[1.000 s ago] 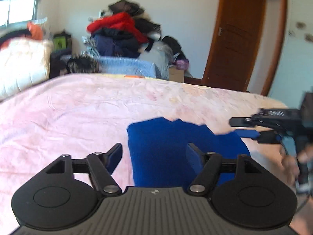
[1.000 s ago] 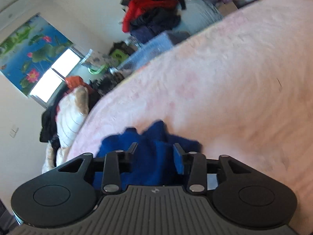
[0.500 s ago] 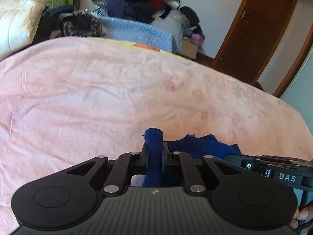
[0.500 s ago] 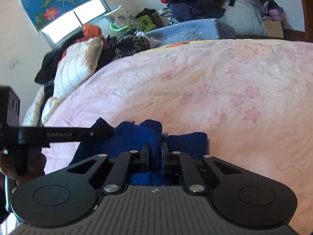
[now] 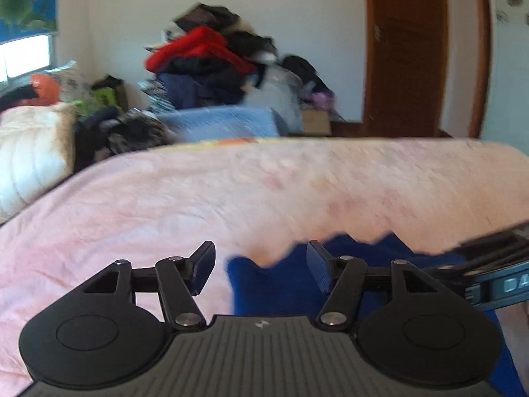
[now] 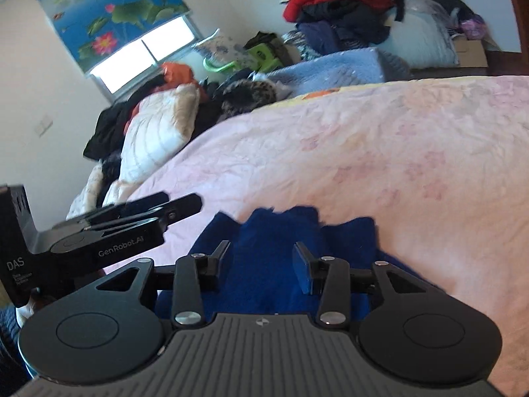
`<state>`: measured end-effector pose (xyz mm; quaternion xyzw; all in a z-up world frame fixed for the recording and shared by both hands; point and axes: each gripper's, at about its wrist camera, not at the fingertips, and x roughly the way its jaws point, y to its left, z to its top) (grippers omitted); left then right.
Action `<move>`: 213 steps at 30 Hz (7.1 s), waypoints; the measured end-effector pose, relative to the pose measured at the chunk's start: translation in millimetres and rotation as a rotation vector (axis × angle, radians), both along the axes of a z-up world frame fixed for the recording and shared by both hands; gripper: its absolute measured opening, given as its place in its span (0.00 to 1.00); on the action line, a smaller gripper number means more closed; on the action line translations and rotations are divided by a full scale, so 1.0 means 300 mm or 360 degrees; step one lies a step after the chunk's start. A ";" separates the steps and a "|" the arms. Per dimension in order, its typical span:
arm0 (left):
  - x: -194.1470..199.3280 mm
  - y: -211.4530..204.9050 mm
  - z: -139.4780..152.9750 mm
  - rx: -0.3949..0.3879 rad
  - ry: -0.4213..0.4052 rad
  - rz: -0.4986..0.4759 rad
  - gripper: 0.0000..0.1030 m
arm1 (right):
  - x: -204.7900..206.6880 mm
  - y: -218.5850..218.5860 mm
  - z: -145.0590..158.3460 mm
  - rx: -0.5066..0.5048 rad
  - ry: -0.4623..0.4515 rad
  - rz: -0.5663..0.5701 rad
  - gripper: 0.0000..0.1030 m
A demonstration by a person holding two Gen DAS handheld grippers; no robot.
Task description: Fold small clothes
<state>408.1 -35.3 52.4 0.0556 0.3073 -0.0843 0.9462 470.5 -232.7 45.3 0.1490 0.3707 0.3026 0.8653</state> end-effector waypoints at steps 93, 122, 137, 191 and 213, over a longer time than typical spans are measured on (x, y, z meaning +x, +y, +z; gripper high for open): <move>-0.574 0.131 -0.071 -0.0353 0.0499 0.0073 0.10 | -0.590 -0.190 -0.167 0.0485 0.0606 -0.0190 0.18; -0.572 0.150 -0.074 -0.0387 0.0533 0.0067 0.10 | -0.620 -0.179 -0.144 0.0453 0.0615 -0.0146 0.18; -0.576 0.158 -0.051 -0.0386 0.0528 0.0038 0.10 | -0.649 -0.161 -0.116 0.0433 0.0600 -0.0100 0.18; -0.598 0.172 -0.065 -0.0379 0.0539 0.0007 0.10 | -0.741 -0.118 -0.083 0.0356 0.0602 -0.0017 0.18; -0.579 0.190 -0.111 -0.0394 0.0600 -0.0022 0.10 | -0.788 -0.127 -0.112 0.0353 0.0671 0.0010 0.18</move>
